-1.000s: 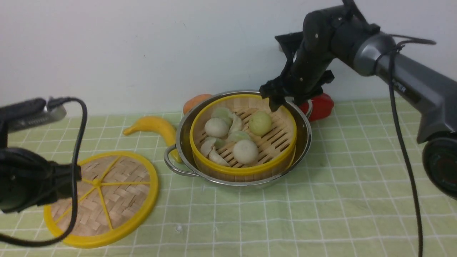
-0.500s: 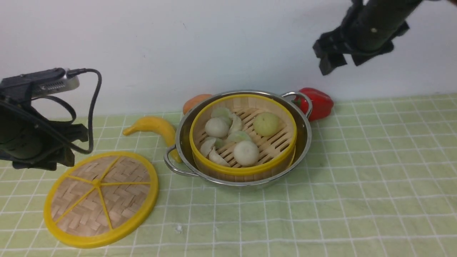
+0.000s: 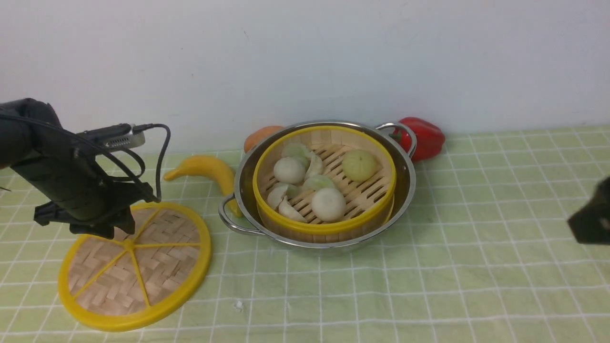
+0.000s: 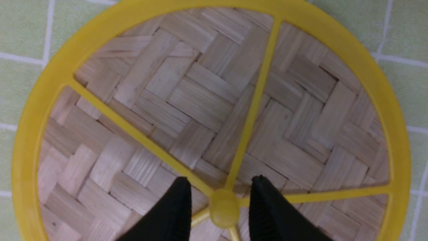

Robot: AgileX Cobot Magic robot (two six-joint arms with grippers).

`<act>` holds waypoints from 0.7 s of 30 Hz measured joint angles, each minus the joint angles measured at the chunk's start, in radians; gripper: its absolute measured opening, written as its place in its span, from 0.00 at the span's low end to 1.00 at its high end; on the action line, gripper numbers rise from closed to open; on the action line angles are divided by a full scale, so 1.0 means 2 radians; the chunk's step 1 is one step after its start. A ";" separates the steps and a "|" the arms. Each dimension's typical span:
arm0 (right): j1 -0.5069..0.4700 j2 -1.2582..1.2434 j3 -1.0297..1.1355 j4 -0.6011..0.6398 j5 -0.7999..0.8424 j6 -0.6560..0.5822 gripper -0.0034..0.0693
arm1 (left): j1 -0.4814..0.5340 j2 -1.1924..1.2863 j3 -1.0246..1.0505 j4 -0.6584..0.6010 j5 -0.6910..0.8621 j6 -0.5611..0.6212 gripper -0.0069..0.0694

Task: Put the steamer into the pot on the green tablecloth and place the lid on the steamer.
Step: 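Grasp the bamboo steamer lid lying on the table by its centre knob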

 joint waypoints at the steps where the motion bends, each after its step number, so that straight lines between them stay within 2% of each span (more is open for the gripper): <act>1: 0.000 -0.026 0.006 0.000 0.000 0.001 0.79 | 0.000 0.006 0.000 -0.002 -0.003 0.000 0.41; 9: 0.000 -0.158 0.010 -0.012 0.000 0.030 0.79 | 0.000 0.032 -0.004 -0.009 -0.006 0.000 0.40; 15: 0.000 -0.174 0.011 -0.036 0.000 0.050 0.79 | 0.000 0.033 -0.008 -0.021 0.006 0.004 0.26; 21: 0.000 -0.172 0.012 -0.036 0.000 0.051 0.79 | 0.000 0.033 -0.010 -0.025 0.020 0.012 0.25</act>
